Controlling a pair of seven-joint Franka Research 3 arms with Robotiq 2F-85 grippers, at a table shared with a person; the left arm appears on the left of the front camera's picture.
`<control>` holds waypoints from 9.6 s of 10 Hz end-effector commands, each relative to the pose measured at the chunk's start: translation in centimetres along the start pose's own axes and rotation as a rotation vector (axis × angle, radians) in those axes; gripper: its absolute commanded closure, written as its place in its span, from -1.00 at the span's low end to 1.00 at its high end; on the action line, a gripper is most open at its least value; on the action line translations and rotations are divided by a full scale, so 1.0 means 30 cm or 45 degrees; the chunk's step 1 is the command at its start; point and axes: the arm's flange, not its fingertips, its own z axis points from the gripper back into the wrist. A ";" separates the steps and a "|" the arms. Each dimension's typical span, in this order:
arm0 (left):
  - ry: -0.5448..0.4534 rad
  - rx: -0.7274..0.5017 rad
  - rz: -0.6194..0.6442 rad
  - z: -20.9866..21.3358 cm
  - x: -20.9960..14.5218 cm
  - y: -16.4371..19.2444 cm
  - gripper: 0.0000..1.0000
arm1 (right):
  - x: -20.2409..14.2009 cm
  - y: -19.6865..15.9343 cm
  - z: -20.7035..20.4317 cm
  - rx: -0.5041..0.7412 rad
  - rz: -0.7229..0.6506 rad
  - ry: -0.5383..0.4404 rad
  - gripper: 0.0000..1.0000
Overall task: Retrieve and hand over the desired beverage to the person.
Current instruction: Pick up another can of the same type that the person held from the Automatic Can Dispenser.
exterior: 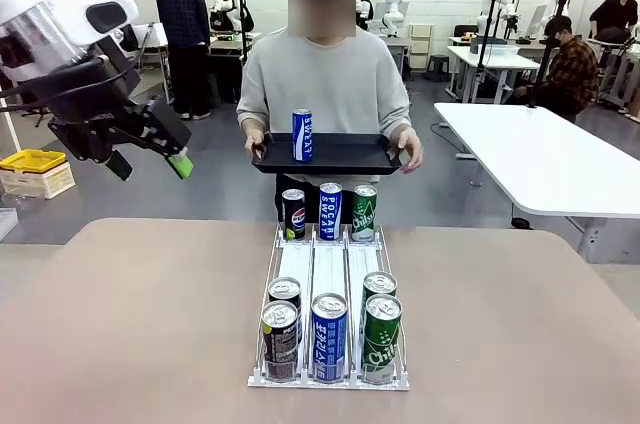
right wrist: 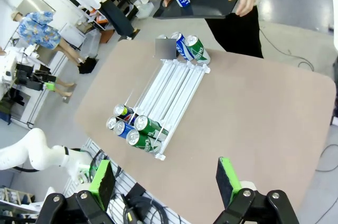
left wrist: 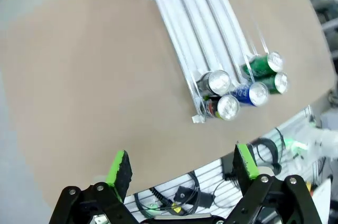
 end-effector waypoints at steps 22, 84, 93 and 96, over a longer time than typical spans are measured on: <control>-0.233 -0.385 -0.273 0.493 -0.262 0.526 -1.00 | 0.006 -0.001 -0.005 0.042 0.018 -0.024 -1.00; -0.233 -0.385 -0.273 0.493 -0.262 0.526 -1.00 | -0.322 0.694 -1.523 -0.975 -0.384 0.732 -1.00; -0.233 -0.385 -0.273 0.493 -0.262 0.526 -1.00 | -0.324 0.625 -1.554 -0.971 -0.410 0.789 -1.00; -0.233 -0.385 -0.273 0.493 -0.262 0.526 -1.00 | -0.332 0.618 -1.547 -0.940 -0.430 0.831 -1.00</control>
